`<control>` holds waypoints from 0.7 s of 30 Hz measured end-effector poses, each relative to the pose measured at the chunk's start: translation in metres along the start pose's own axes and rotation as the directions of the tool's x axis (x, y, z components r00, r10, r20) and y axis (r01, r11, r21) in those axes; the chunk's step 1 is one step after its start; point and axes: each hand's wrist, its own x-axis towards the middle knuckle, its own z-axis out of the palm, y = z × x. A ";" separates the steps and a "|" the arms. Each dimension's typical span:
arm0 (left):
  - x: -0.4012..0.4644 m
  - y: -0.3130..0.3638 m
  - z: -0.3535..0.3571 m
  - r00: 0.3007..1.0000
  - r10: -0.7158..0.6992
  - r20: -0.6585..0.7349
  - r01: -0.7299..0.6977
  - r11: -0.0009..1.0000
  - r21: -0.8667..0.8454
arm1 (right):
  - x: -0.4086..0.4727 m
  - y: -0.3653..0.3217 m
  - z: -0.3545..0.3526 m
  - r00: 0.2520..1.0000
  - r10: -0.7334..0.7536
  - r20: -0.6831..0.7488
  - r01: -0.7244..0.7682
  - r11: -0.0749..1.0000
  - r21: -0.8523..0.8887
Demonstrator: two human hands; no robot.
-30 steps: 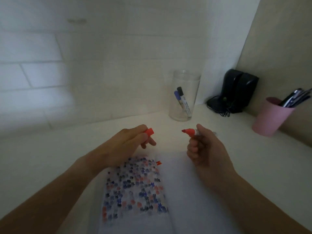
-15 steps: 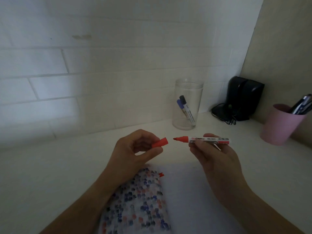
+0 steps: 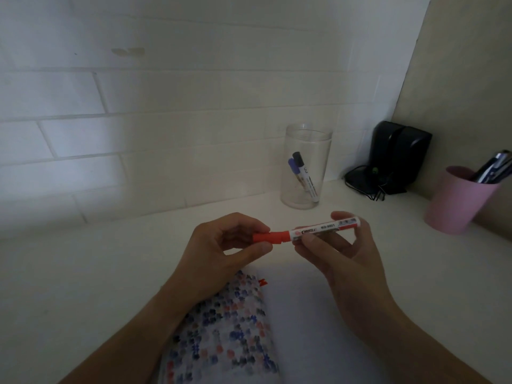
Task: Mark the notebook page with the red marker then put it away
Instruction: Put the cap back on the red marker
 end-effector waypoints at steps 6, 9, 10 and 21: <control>-0.001 0.002 0.003 1.000 -0.010 -0.009 0.010 1.000 -0.018 | -0.004 -0.004 0.003 0.998 0.008 0.065 -0.012 0.999 0.052; -0.003 0.002 0.004 1.000 -0.016 -0.017 0.015 0.998 -0.060 | -0.006 -0.001 0.004 0.998 0.012 0.057 -0.017 0.996 0.084; -0.003 0.003 0.004 1.000 -0.020 -0.020 0.018 0.997 -0.070 | -0.007 0.000 0.005 0.998 0.013 0.056 -0.018 0.995 0.096; -0.006 0.004 -0.005 0.999 -0.038 0.030 0.036 0.997 0.069 | -0.007 0.014 0.011 0.997 0.054 0.052 -0.060 0.991 0.123</control>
